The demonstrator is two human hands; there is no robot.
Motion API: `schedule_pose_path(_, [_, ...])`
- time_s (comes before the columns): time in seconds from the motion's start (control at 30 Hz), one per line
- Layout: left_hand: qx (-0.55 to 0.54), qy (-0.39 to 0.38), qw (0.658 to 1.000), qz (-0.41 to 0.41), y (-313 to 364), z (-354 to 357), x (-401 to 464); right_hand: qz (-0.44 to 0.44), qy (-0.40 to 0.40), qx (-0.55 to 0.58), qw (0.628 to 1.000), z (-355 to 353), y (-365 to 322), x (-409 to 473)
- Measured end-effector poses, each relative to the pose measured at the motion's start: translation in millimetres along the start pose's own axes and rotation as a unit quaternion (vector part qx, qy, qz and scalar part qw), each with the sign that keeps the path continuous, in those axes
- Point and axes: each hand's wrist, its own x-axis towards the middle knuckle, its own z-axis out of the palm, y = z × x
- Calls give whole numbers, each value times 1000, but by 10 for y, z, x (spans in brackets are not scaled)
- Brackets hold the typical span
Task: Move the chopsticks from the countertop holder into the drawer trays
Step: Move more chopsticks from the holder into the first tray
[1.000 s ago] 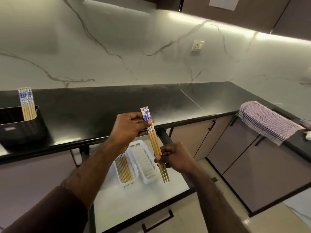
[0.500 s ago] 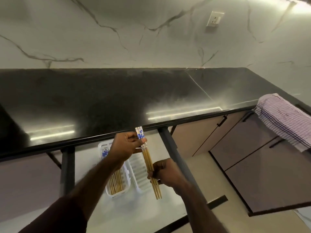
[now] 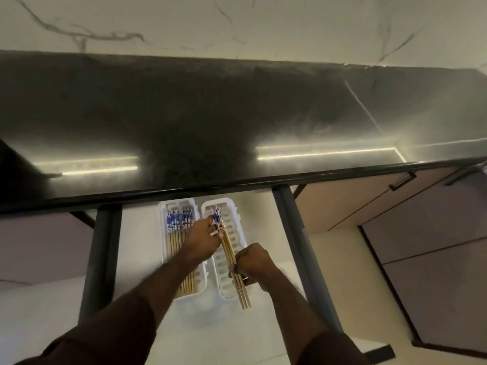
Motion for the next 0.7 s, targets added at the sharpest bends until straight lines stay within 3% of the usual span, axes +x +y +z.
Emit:
schedule_pose_path(0.1, [122, 59, 990, 40, -78, 68, 108, 16, 11, -21, 1000, 71, -88, 270])
schedule_pose_path(0.23, [254, 45, 961, 101, -266, 110, 225, 8, 52, -61, 997, 207, -151, 526])
schedule_pose_path(0.3, [361, 21, 925, 118, -367, 120, 292, 12, 62, -77, 995, 281, -143, 607])
schedule_pose_path(0.37, [484, -8, 864, 138, -445, 138, 330, 16, 73, -115, 990, 336, -114, 653])
schedule_pose_path(0.47, [588, -48, 792, 160, -539, 191, 342, 21, 91, -153, 984, 420, -51, 703])
schedule_pose_path(0.7, [664, -90, 724, 166, -605, 254, 453, -23, 109, -211, 971, 527, 16, 817])
